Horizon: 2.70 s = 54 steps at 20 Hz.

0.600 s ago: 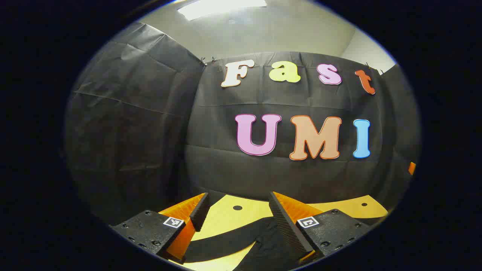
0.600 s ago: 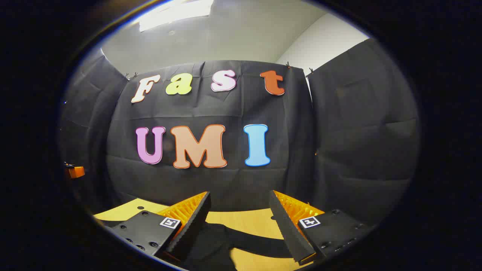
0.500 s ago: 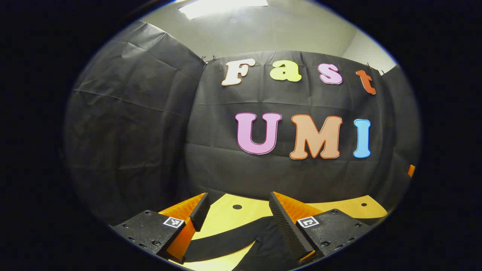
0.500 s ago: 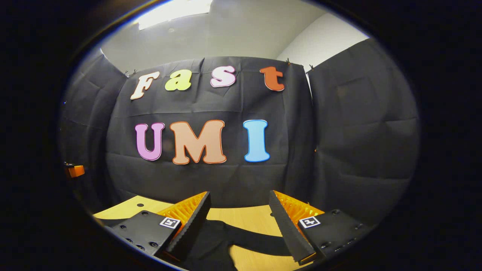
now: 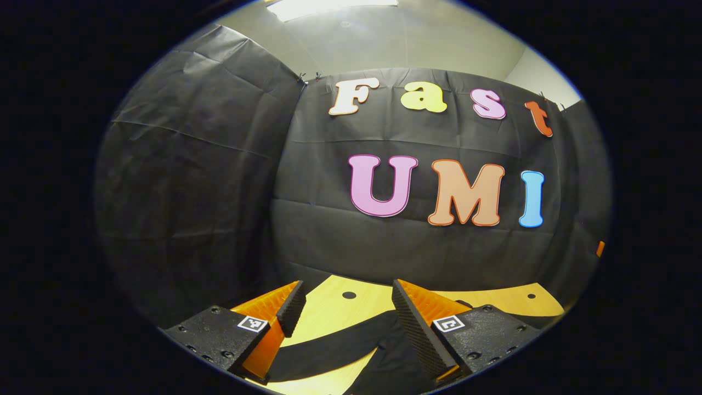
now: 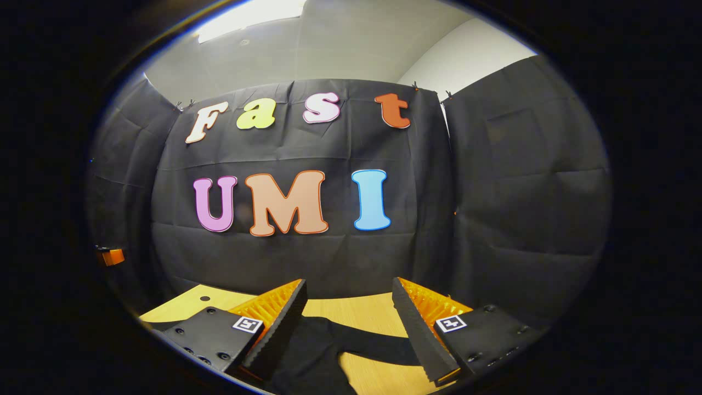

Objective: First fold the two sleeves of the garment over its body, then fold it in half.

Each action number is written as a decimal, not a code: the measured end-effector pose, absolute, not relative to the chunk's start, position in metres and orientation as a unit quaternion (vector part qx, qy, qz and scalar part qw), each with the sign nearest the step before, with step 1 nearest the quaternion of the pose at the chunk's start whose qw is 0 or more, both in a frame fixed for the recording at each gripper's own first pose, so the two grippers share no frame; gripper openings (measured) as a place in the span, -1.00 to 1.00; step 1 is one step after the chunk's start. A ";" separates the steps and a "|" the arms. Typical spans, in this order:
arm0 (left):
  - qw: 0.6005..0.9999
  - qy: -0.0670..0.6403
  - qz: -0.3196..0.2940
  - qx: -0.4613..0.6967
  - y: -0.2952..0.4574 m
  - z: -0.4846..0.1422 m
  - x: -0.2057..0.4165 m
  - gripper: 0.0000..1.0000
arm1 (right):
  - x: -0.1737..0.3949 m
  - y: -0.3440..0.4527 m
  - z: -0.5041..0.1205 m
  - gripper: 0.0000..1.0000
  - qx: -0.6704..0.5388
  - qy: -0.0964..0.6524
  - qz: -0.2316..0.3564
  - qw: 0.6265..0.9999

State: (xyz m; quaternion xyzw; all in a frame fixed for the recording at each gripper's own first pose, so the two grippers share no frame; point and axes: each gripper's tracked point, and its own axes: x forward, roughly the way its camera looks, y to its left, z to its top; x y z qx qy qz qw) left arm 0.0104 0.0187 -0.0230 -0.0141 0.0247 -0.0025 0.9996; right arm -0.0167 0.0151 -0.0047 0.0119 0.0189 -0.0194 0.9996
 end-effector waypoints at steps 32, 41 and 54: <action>0.997 0.050 0.062 -0.003 0.045 -0.039 -0.001 0.84 | -0.018 -0.049 -0.015 0.96 0.010 0.036 -0.083 0.996; 0.994 0.057 0.087 0.018 0.048 -0.036 -0.003 0.84 | 0.006 -0.111 -0.050 0.96 0.039 0.061 -0.117 0.991; 0.990 0.078 0.120 0.009 0.049 -0.046 -0.013 0.86 | 0.064 -0.197 -0.201 0.95 0.059 0.192 -0.145 0.969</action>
